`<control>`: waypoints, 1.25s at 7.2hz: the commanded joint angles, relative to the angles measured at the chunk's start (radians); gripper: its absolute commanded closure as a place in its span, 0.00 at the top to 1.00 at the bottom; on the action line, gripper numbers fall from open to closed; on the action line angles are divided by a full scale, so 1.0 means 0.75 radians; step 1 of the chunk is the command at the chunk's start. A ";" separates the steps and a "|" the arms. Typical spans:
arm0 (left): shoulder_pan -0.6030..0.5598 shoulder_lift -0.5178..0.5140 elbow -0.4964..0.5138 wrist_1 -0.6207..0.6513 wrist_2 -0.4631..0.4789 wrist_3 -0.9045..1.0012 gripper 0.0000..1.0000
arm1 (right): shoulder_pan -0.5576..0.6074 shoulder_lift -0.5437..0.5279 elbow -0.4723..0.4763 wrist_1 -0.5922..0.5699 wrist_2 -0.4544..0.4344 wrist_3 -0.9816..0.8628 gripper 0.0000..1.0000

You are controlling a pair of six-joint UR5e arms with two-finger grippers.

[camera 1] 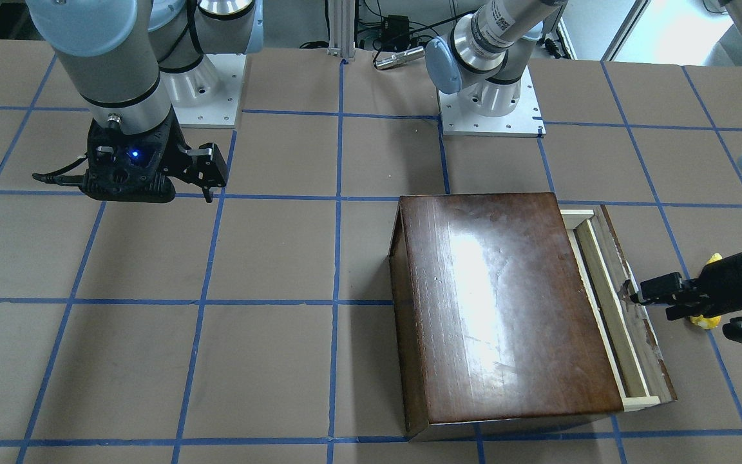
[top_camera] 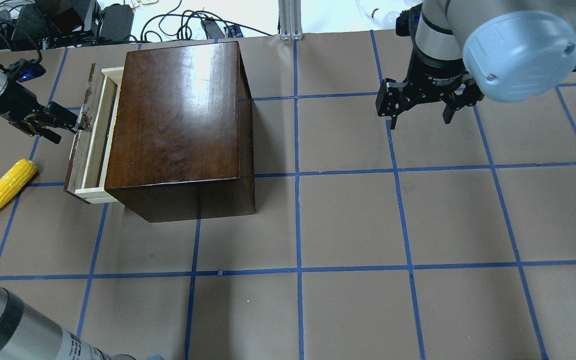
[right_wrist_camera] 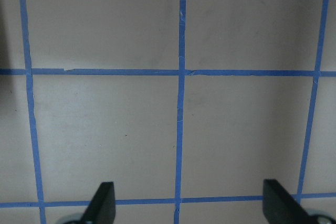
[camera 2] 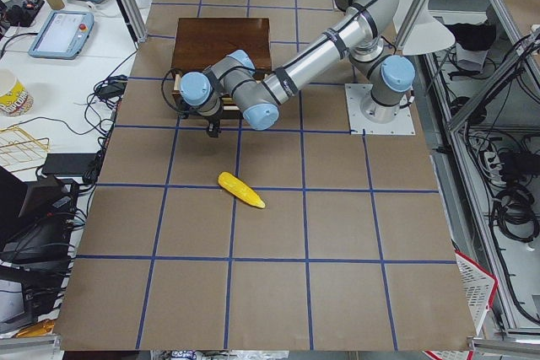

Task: Open drawer and put corn inside
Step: 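Grip the white handle with the left gripper and pull the drawer open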

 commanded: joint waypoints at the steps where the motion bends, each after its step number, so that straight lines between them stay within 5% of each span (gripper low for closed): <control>1: 0.000 0.000 0.005 0.042 0.023 0.017 1.00 | 0.000 0.000 0.000 0.000 0.000 0.000 1.00; 9: 0.015 -0.002 0.021 0.093 0.072 0.017 1.00 | 0.000 0.000 0.000 0.000 0.000 0.000 1.00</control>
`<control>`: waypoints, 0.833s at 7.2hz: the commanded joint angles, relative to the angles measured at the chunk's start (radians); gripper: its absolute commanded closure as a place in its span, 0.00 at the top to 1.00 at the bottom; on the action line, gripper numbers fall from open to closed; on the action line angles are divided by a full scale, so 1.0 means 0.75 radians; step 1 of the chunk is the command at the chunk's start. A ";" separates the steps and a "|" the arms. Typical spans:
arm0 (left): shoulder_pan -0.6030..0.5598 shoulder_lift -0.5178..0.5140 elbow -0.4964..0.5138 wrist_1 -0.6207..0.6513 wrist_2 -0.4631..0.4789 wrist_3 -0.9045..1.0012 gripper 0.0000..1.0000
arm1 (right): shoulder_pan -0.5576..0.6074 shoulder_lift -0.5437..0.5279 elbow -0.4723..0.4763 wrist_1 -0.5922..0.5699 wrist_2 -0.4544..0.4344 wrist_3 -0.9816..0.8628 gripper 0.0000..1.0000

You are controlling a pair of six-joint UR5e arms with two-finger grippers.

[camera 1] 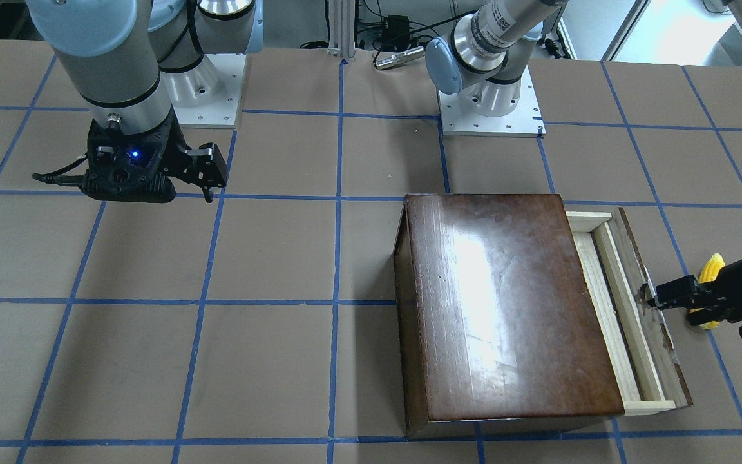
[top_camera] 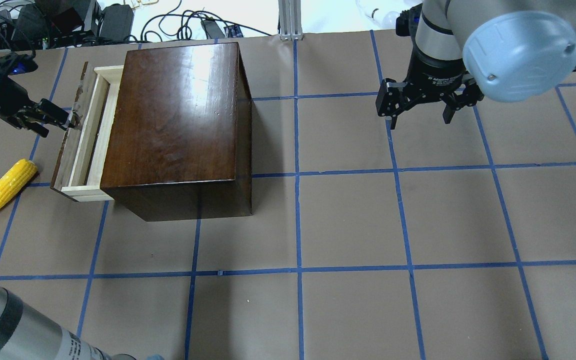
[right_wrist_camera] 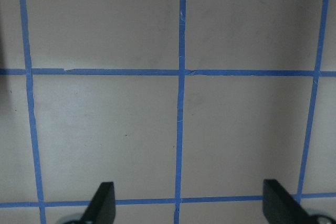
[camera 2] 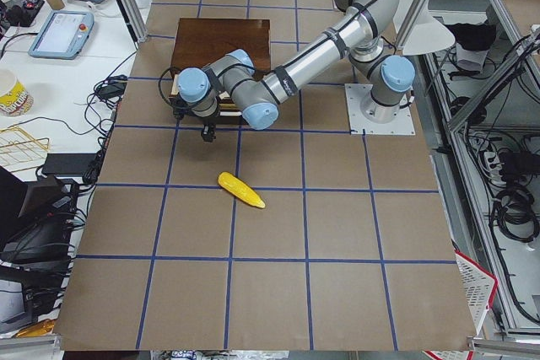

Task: Open drawer and put corn inside
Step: 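Grip the white handle with the left gripper and pull the drawer open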

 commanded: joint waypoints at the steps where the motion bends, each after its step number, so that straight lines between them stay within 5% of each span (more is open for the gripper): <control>1: 0.007 0.001 0.001 0.010 0.001 0.000 1.00 | 0.000 0.000 0.000 0.000 0.000 0.000 1.00; 6: 0.035 0.001 -0.002 0.053 0.056 0.047 1.00 | 0.000 0.000 0.000 0.002 0.000 0.000 1.00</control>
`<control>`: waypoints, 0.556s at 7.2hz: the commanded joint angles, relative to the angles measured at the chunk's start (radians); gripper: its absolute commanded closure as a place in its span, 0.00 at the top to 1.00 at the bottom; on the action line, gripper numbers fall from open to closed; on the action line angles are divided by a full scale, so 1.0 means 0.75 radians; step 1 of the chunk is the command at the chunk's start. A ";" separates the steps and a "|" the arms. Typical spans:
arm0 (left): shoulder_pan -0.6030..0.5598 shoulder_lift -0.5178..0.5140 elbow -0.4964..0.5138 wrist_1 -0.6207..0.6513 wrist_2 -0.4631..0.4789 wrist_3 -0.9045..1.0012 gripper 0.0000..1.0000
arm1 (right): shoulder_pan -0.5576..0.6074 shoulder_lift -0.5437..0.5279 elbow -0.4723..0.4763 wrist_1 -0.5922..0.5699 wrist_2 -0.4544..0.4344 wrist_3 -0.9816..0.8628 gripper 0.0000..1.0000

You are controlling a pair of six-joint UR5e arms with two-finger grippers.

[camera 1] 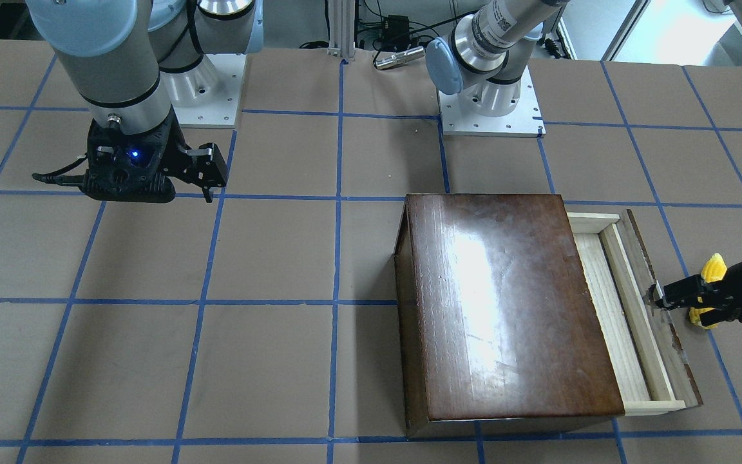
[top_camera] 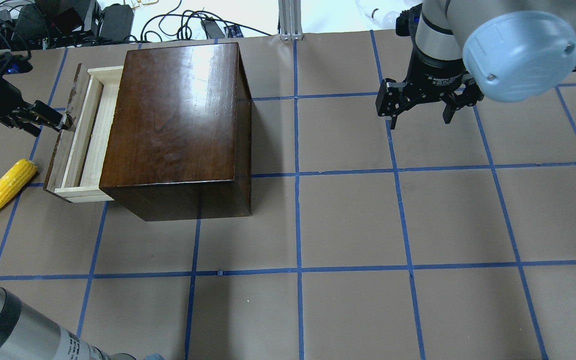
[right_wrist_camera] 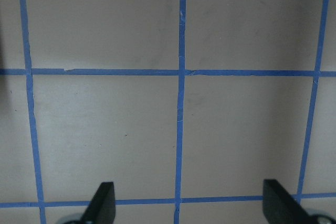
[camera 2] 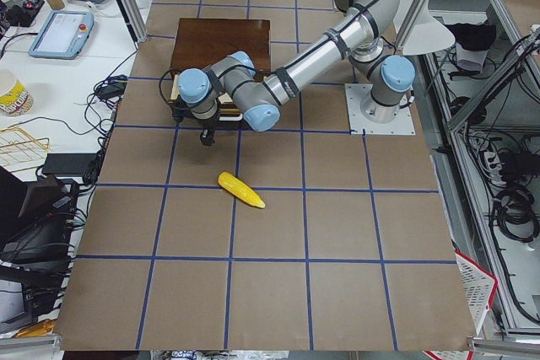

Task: Open drawer and put corn inside
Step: 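Grip the white handle with the left gripper and pull the drawer open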

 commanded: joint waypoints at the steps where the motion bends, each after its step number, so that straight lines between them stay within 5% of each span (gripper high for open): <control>1: 0.029 0.000 0.002 0.007 0.004 0.010 1.00 | 0.000 0.000 0.000 0.000 0.000 0.000 1.00; 4: 0.031 0.004 0.011 0.003 0.002 0.006 1.00 | 0.000 0.000 0.000 0.000 0.000 0.000 1.00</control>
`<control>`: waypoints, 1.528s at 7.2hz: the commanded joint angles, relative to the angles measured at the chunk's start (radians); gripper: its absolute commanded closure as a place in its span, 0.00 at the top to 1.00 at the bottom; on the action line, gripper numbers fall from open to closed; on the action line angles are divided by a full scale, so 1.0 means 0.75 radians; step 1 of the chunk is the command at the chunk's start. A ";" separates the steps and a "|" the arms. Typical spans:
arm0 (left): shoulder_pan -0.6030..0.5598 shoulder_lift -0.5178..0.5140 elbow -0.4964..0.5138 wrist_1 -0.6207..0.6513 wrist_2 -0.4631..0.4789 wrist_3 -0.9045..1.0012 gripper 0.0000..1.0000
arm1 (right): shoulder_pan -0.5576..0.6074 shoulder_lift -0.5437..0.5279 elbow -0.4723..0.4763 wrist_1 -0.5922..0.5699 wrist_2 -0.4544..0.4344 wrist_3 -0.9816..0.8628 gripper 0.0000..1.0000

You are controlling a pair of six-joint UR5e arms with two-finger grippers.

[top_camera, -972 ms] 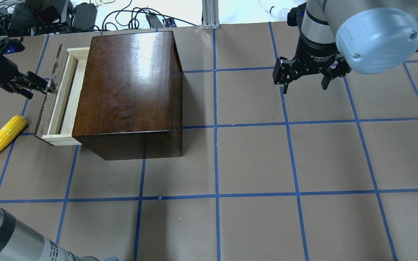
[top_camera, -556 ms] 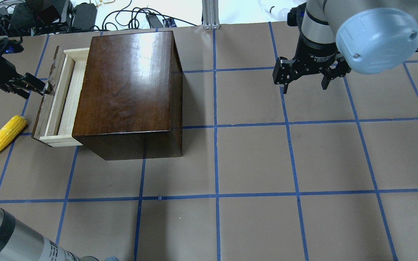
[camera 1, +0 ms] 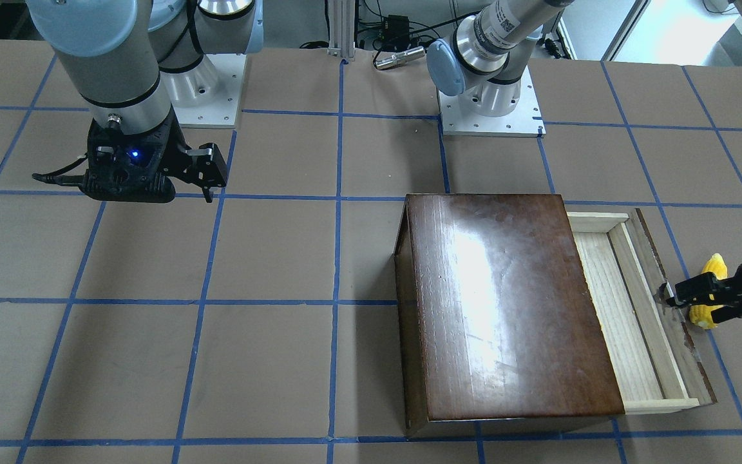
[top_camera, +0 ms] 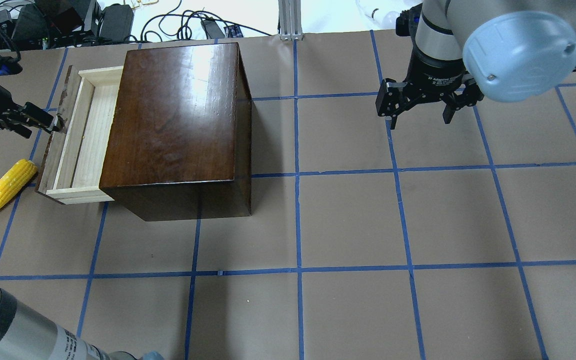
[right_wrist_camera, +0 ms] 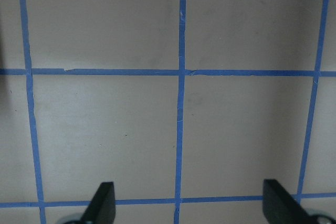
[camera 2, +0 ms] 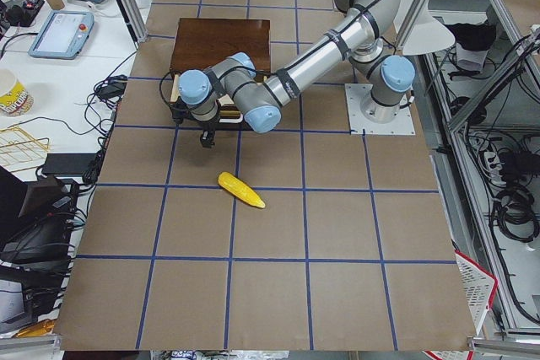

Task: Open drawer and put corn inside
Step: 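Release the handle and move the left gripper over the yellow corn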

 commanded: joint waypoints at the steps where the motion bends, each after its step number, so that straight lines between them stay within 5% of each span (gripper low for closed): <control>1: 0.001 0.019 0.019 -0.010 0.007 -0.002 1.00 | 0.000 0.000 0.000 0.000 0.000 0.000 1.00; 3: 0.048 0.035 0.062 -0.022 0.103 0.010 1.00 | 0.000 0.000 0.000 0.000 0.000 0.000 1.00; 6: 0.158 0.007 0.070 0.015 0.119 0.359 1.00 | 0.000 0.000 0.000 0.000 0.000 0.000 1.00; 11: 0.191 -0.050 -0.034 0.217 0.220 0.712 1.00 | 0.000 0.000 0.000 0.002 0.000 0.000 1.00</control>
